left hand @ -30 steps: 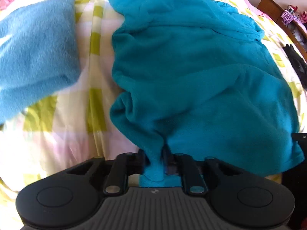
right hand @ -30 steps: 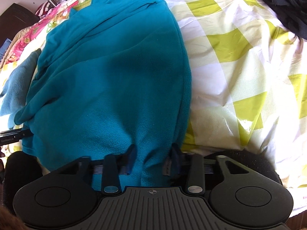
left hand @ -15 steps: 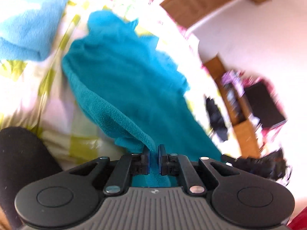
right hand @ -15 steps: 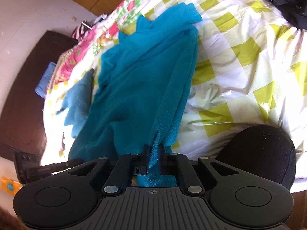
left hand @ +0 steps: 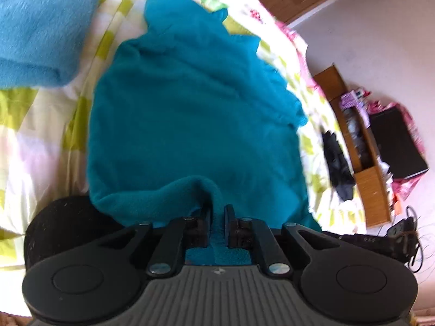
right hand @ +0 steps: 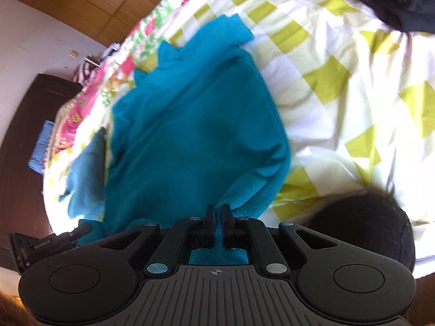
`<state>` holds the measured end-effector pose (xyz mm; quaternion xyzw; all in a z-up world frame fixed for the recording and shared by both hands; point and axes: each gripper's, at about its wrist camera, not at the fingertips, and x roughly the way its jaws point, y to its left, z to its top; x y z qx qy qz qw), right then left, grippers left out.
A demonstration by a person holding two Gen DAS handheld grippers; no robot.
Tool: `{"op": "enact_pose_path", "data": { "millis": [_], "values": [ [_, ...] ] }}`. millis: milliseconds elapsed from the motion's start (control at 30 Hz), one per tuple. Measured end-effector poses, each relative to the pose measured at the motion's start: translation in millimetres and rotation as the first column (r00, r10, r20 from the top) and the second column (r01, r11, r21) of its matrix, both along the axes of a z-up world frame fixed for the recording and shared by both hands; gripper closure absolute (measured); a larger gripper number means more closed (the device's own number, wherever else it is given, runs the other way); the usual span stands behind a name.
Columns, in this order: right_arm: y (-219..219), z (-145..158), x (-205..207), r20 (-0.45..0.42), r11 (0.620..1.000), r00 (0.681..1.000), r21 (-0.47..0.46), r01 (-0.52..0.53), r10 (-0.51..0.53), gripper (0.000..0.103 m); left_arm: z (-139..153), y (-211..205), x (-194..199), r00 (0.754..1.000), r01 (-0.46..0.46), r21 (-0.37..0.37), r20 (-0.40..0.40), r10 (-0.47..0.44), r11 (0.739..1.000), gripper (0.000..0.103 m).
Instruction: Fold small clothes
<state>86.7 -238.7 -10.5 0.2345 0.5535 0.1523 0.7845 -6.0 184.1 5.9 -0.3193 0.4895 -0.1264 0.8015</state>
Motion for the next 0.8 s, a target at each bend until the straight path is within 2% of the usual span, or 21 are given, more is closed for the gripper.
{"op": "enact_pose_path", "data": {
  "millis": [67,133,200,333,400,433,467,500,533,600,633,667,733,800],
  "values": [
    [-0.6,-10.3,-6.1,-0.034,0.999,0.999,-0.048,-0.001,-0.001,0.087,-8.0,-3.6,-4.4,0.998,0.033,0.039,-0.051,-0.031,0.999,0.074],
    [0.5,-20.6,-8.5,-0.072,0.999,0.997,-0.043,-0.016,0.013,0.067,-11.2,-4.5,-7.2,0.997,0.046,0.054,-0.07,-0.043,0.997,0.068],
    [5.1,-26.2,-10.5,-0.081,0.997,0.995,-0.058,-0.054,0.05,0.06,-7.6,-5.2,-10.8,0.996,0.053,0.081,-0.083,-0.046,0.995,0.063],
    [11.2,-29.9,-13.2,-0.07,0.987,0.99,-0.098,-0.125,0.118,0.059,-6.4,-11.8,-9.0,0.989,0.062,0.139,-0.138,-0.042,0.988,0.051],
    [16.9,-30.1,-13.0,-0.072,0.977,0.983,-0.123,-0.174,0.166,0.058,-6.0,-23.8,-3.4,0.986,0.091,0.212,-0.156,-0.058,0.973,0.052],
    [19.6,-28.8,-13.1,-0.067,0.972,0.98,-0.128,-0.196,0.189,0.057,-5.4,-32.8,-0.3,0.983,0.123,0.252,-0.166,-0.082,0.96,0.056],
    [21.6,-27.9,-14.2,-0.059,0.968,0.976,-0.126,-0.215,0.21,0.059,-5.5,-40.0,0.4,0.978,0.152,0.249,-0.177,-0.109,0.956,0.062],
    [23.2,-27.9,-14.2,-0.06,0.965,0.971,-0.113,-0.235,0.229,0.069,-6.8,-46.1,1.0,0.971,0.177,0.207,-0.194,-0.137,0.962,0.075],
    [23.5,-30.8,-13.7,-0.082,0.966,0.968,-0.083,-0.244,0.237,0.087,-7.2,-50.6,0.7,0.967,0.192,0.178,-0.204,-0.154,0.965,0.076],
    [19.5,-35.4,-12.6,-0.119,0.977,0.97,0.04,-0.211,0.214,0.09,-2.1,-54.9,-0.2,0.97,0.194,0.173,-0.178,-0.163,0.966,0.078],
    [14.3,-34.1,-12.4,-0.109,0.979,0.977,0.11,-0.173,0.185,0.091,2.3,-50.1,0.5,0.978,0.162,0.12,-0.15,-0.143,0.979,0.081],
    [8.5,-31.3,-11.2,-0.099,0.975,0.984,0.186,-0.124,0.145,0.091,7.2,-41.1,2.1,0.988,0.117,0.017,-0.107,-0.115,0.993,0.082],
    [-1.9,-19.9,-5.6,-0.067,0.95,0.995,0.31,-0.048,0.072,0.092,23.8,-21.2,12.3,0.999,0.047,-0.135,0.001,-0.047,0.99,0.082],
    [-8.7,1.8,7.8,0.006,0.922,1.0,0.388,-0.004,0.002,0.092,46.4,-3.9,34.1,0.992,0.012,-0.184,0.125,0.012,0.983,0.082]
  ]
}}
